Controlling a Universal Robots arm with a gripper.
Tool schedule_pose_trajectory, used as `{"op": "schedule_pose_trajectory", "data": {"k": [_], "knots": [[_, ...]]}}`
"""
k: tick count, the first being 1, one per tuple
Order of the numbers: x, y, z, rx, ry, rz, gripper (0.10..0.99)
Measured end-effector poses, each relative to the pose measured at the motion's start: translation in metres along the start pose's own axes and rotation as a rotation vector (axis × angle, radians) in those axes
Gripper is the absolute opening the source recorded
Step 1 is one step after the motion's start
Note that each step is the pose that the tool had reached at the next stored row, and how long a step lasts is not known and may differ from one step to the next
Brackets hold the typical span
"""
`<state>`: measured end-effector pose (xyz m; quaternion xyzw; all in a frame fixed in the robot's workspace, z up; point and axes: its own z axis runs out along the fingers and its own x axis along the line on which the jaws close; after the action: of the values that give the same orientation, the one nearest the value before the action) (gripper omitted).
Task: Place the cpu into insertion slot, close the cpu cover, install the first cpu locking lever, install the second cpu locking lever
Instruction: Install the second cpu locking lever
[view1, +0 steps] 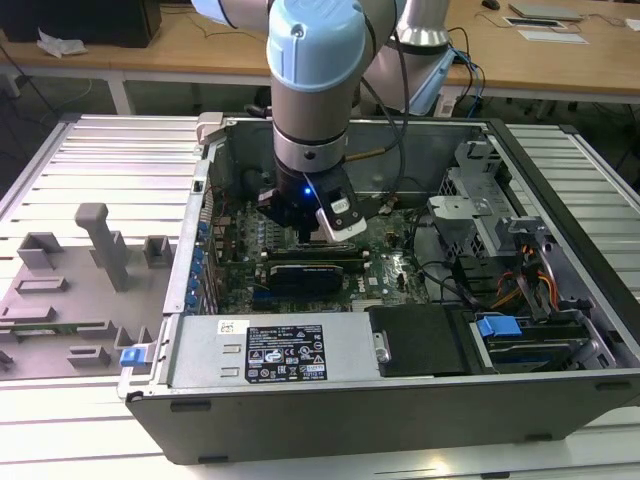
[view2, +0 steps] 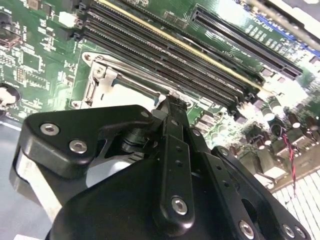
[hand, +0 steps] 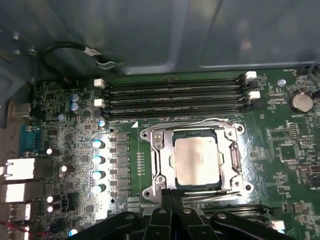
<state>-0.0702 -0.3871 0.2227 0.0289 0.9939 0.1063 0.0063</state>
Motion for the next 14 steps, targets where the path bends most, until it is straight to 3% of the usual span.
{"op": "schedule_pose_trajectory", "data": {"k": [3,5,8,12,14], "knots": [[-0.0001,0.0011,-0.0041,0.013,-0.0008,0.000,0.106],[-0.0010,0.0012,-0.0041,0.013,-0.0007,0.000,0.106],[-0.0104,0.0018,-0.0039,0.020,-0.0012,0.001,0.106],[-0.0171,0.0052,-0.0032,0.056,-0.0032,0.002,0.106],[-0.0176,0.0125,-0.0016,0.075,-0.0043,0.001,0.106]]}}
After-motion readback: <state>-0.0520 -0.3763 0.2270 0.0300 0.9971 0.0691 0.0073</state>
